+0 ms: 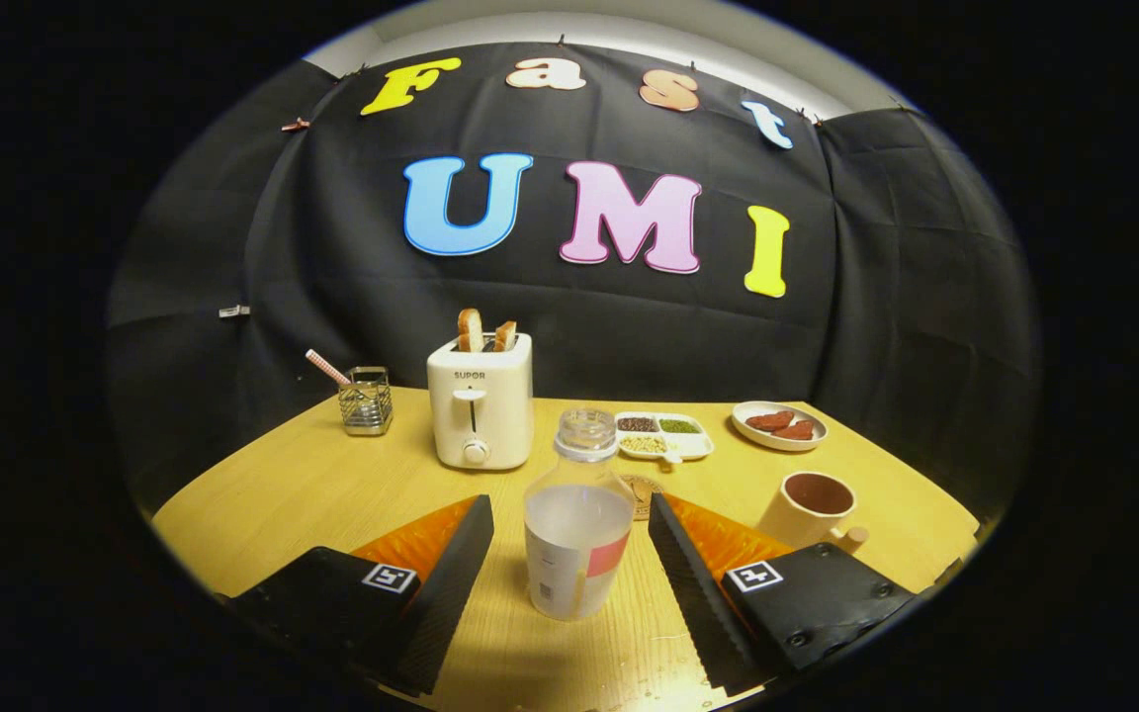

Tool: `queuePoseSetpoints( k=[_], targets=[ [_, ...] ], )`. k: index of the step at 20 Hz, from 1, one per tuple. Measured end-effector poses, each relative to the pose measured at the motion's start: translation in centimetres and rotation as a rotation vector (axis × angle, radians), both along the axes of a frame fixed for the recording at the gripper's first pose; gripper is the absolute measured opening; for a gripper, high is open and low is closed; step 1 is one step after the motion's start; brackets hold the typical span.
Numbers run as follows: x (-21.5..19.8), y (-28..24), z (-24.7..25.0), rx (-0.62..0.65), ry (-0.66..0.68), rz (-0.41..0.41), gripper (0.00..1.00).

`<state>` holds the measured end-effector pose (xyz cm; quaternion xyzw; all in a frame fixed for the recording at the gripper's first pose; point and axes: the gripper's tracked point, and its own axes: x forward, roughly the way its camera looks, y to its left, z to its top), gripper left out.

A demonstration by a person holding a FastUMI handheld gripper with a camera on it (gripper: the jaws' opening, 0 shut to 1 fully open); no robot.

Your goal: Take the bottle from table, then pour the juice into the cup, finally place the bottle on the coaster

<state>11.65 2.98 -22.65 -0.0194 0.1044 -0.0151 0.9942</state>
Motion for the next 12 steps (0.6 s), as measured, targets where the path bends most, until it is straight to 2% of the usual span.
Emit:
queuePoseSetpoints(
  k=[4, 6, 12],
  targets=[
    [0.7, -0.6, -2.4, -0.031, 0.031, 0.0, 0.98],
    [1.2, -1.6, -3.0, -0.058, 0.04, -0.04, 0.97],
    [3.7, -1.6, -3.5, -0.031, 0.006, -0.029, 0.94]
  ],
)
